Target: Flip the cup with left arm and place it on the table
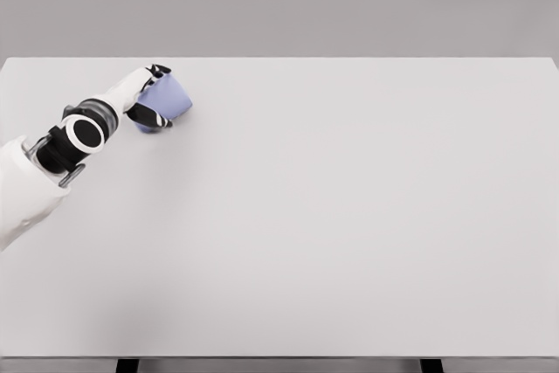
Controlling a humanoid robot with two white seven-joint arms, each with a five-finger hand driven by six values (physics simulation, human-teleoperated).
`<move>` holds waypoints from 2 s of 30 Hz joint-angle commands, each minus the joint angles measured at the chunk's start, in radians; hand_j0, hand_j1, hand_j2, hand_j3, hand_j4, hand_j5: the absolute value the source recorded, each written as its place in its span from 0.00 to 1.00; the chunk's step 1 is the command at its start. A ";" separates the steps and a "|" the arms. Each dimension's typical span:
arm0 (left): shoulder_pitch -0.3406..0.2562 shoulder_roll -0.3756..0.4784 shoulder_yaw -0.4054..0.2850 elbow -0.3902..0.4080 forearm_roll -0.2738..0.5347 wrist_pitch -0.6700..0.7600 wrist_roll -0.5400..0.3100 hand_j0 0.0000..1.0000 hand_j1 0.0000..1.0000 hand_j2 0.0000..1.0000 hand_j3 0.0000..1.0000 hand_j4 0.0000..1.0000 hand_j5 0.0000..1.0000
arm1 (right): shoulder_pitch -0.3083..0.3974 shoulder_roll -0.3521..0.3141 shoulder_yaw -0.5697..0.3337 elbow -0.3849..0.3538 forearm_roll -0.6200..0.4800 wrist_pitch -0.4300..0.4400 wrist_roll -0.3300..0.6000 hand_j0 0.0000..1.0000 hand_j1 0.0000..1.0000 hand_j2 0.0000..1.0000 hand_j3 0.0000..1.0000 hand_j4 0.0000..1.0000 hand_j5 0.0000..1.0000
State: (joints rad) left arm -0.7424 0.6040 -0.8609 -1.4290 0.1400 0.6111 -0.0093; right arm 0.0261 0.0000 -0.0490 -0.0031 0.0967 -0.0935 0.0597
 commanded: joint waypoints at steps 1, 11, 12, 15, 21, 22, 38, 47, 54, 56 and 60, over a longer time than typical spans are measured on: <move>0.000 0.000 0.000 0.002 0.000 0.000 -0.001 0.73 0.73 0.73 0.73 0.73 0.73 | 0.000 0.000 0.000 0.000 0.000 0.000 0.000 1.00 1.00 1.00 1.00 1.00 1.00; -0.006 0.000 0.006 0.004 0.072 0.000 -0.001 0.52 0.52 0.52 0.52 0.52 0.52 | 0.000 0.000 0.000 0.000 0.000 0.000 0.000 1.00 1.00 1.00 1.00 1.00 1.00; -0.006 0.002 0.008 0.004 0.075 0.000 -0.001 0.51 0.51 0.51 0.51 0.51 0.51 | 0.000 0.000 0.000 0.000 0.000 0.000 0.000 1.00 1.00 1.00 1.00 1.00 1.00; -0.009 0.010 0.014 0.004 0.089 0.000 -0.004 0.51 0.51 0.51 0.51 0.51 0.51 | 0.000 0.000 0.000 0.000 0.000 0.000 0.000 1.00 1.00 1.00 1.00 1.00 1.00; -0.026 0.120 0.060 0.010 0.231 -0.122 -0.149 0.51 0.51 0.51 0.51 0.51 0.51 | 0.000 0.000 0.000 0.000 0.000 0.000 0.000 1.00 1.00 1.00 1.00 1.00 1.00; -0.028 0.129 0.065 0.010 0.251 -0.134 -0.162 0.51 0.51 0.51 0.51 0.51 0.51 | 0.000 0.000 0.000 0.000 0.000 0.000 0.000 1.00 1.00 1.00 1.00 1.00 1.00; -0.028 -0.015 0.187 0.570 0.520 -0.685 -0.602 0.51 0.51 0.51 0.51 0.51 0.51 | 0.000 0.000 0.000 0.000 0.000 0.000 0.000 1.00 1.00 1.00 1.00 1.00 1.00; -0.014 -0.069 0.220 0.679 0.642 -0.837 -0.602 0.51 0.51 0.51 0.51 0.51 0.51 | 0.000 0.000 0.000 0.000 0.000 0.000 0.000 1.00 1.00 1.00 1.00 1.00 1.00; 0.055 -0.093 0.256 0.682 0.679 -0.947 -0.602 0.51 0.51 0.51 0.51 0.51 0.51 | 0.000 0.000 0.000 0.000 0.000 0.000 0.000 1.00 1.00 1.00 1.00 1.00 1.00; 0.063 -0.108 0.258 0.700 0.681 -0.962 -0.602 0.51 0.51 0.51 0.51 0.51 0.51 | 0.000 0.000 0.000 0.000 0.000 0.000 0.000 1.00 1.00 1.00 1.00 1.00 1.00; 0.081 -0.116 0.263 0.730 0.696 -0.995 -0.602 0.54 0.54 0.54 0.54 0.54 0.54 | 0.000 0.000 0.000 0.000 0.000 0.000 0.000 1.00 1.00 1.00 1.00 1.00 1.00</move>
State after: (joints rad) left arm -0.6596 0.4927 -0.6029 -0.7114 0.8238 -0.3655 -0.6109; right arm 0.0261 0.0000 -0.0490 -0.0031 0.0967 -0.0935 0.0597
